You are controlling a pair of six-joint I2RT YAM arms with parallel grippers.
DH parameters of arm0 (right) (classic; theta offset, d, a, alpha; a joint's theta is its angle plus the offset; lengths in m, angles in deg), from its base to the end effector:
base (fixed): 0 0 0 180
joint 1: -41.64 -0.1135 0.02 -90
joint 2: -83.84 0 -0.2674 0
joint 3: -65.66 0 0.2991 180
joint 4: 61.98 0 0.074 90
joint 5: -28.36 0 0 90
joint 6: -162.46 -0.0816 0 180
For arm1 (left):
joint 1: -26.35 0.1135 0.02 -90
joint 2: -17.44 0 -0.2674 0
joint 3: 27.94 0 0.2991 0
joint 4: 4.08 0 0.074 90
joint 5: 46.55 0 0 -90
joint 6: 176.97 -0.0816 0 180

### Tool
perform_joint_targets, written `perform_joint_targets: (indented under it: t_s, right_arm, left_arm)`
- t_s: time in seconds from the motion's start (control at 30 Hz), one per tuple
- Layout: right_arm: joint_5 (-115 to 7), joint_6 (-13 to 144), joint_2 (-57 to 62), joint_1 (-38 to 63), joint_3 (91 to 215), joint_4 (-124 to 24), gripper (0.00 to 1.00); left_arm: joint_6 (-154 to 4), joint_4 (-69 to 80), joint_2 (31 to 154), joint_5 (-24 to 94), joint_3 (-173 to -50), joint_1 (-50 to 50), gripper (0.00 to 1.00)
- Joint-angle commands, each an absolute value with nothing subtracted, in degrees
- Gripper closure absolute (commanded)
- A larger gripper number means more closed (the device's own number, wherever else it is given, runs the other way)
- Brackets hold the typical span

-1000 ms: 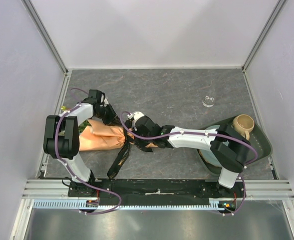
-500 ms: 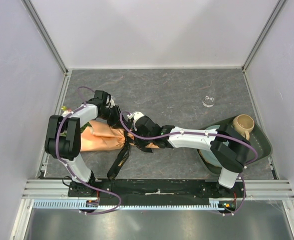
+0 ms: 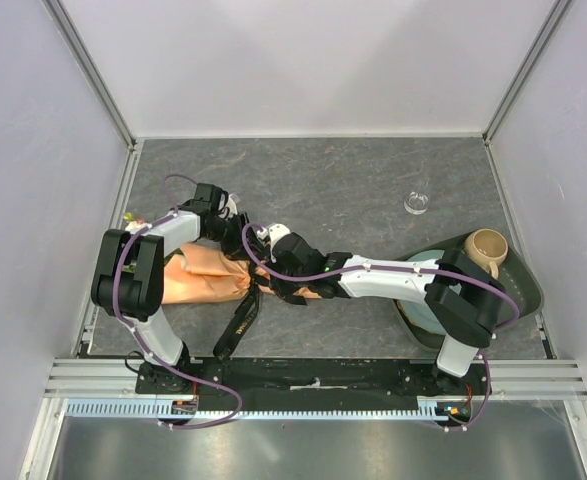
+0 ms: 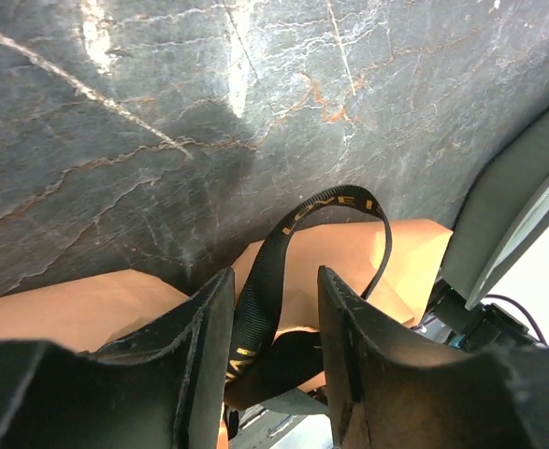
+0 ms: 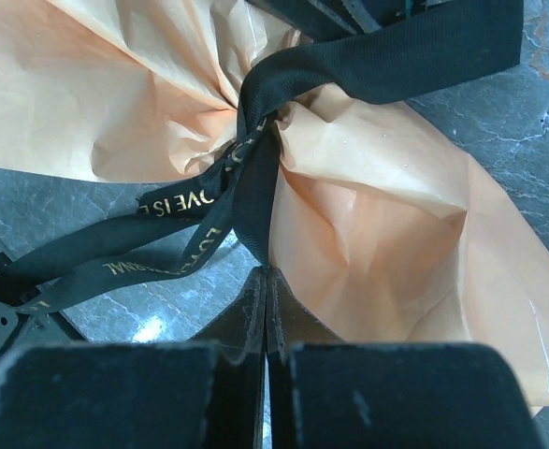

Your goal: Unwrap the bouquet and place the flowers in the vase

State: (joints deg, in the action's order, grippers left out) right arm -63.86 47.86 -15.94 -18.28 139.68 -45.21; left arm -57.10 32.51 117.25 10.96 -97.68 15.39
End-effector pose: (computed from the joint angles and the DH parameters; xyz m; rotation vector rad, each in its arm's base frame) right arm 0.2280 0.3873 0.1419 -0.7138 2.3101 0.6802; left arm 0.3657 -0.1155 0.0960 -0.2939 2.7912 -0.9669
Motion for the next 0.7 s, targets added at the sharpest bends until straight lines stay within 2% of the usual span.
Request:
perform_joint_targets:
  t_s: [0.0, 0.03, 0.1, 0.27, 0.3, 0.67]
  right_arm:
    - [-64.89, 48.12, -13.63, -18.47, 139.45, -47.15, 1.0]
    - [-64.89, 48.11, -13.63, -18.56, 139.45, -47.15, 1.0]
    - [-65.24, 47.76, -13.36, -18.47, 139.02, -47.15, 1.0]
    - [-66.12, 46.36, -11.52, -18.47, 136.47, -49.17, 1.0]
    - [-65.86, 45.83, -11.17, -18.56, 136.12, -49.61, 1.0]
    - [-66.83, 45.3, -9.23, -18.38, 135.59, -49.53, 1.0]
  left_arm:
    - [-57.62, 28.33, 116.41, 4.43, -95.94, 15.19, 0.53]
    - [-57.44, 27.54, 116.14, 4.17, -95.5, 15.19, 0.62]
    - [-57.18, 26.48, 114.39, 4.6, -94.88, 15.19, 0.73]
    - [-57.7, 25.42, 110.44, 5.22, -94.79, 15.19, 0.87]
    - [-57.7, 25.33, 110.08, 5.39, -94.88, 15.19, 0.96]
    - [-58.41, 26.39, 105.6, 9.79, -95.76, 15.8, 0.98]
